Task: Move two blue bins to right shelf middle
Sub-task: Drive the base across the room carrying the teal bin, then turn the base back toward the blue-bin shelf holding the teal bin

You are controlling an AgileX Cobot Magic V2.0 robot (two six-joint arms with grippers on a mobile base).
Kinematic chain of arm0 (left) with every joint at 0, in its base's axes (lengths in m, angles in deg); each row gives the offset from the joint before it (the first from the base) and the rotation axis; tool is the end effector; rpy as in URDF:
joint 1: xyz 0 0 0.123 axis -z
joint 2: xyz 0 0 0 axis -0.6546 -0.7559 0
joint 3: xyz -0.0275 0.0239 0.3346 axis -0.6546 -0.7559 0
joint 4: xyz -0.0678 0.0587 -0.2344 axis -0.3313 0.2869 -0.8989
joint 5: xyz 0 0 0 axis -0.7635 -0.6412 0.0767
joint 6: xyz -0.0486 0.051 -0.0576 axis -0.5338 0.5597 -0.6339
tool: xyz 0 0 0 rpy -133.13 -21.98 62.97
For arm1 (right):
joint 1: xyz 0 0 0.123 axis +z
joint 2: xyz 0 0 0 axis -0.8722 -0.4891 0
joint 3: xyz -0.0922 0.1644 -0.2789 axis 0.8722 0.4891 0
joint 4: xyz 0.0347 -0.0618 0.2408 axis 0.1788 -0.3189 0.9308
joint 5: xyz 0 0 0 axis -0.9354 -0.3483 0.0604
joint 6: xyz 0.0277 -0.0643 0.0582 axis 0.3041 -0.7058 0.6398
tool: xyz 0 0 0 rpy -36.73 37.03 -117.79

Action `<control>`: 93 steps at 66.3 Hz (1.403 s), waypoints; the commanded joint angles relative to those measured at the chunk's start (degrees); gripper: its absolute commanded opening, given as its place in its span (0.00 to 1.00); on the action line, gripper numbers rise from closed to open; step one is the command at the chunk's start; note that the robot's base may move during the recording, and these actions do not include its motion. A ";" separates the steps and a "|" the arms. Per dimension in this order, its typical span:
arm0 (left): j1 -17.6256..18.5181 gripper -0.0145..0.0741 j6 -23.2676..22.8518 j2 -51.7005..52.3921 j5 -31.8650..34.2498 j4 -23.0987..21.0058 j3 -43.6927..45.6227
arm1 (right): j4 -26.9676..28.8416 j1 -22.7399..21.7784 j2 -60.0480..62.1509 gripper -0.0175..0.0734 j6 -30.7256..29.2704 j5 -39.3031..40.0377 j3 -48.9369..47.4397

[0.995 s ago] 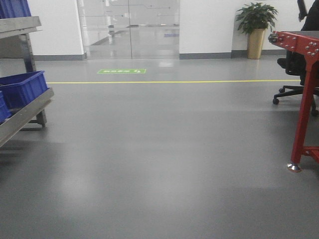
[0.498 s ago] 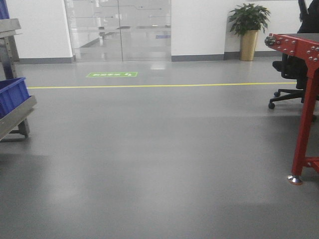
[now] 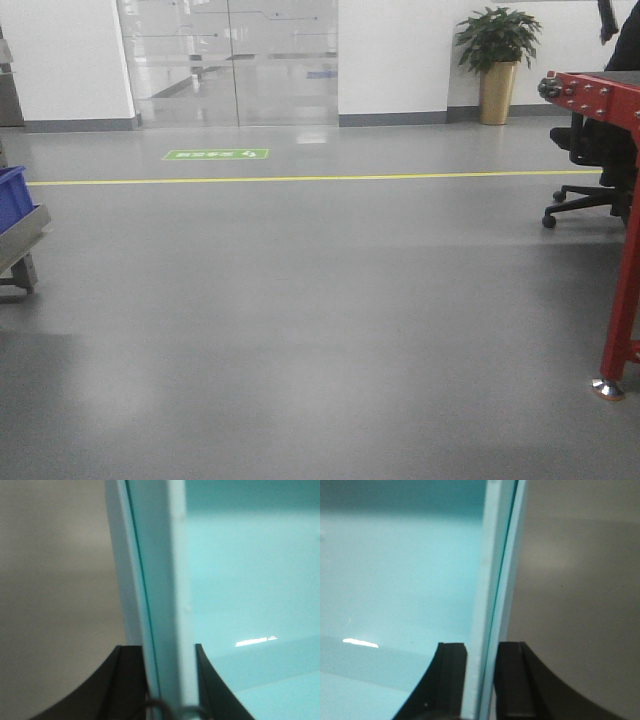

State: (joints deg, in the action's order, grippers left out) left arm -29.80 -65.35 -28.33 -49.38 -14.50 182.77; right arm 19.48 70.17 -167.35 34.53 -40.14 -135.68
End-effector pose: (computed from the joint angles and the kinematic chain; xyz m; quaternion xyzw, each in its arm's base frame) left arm 0.3739 -0.0801 0.5544 0.0161 0.8895 -0.1204 0.4406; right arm 0.3781 0.0779 0.5566 -0.0791 0.8687 0.1280 0.4719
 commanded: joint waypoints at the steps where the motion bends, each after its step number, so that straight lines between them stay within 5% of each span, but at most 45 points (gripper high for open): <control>1: 0.15 0.04 0.86 1.21 5.30 -2.79 1.06 | 3.09 0.36 1.05 0.02 -1.04 4.62 -0.86; 93: 0.15 0.04 0.86 1.21 5.30 -2.79 1.06 | 3.09 0.36 1.05 0.02 -1.04 5.05 -0.86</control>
State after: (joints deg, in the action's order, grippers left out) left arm -29.80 -65.35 -28.33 -49.31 -14.50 182.77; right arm 19.47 70.17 -167.35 34.53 -39.84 -135.68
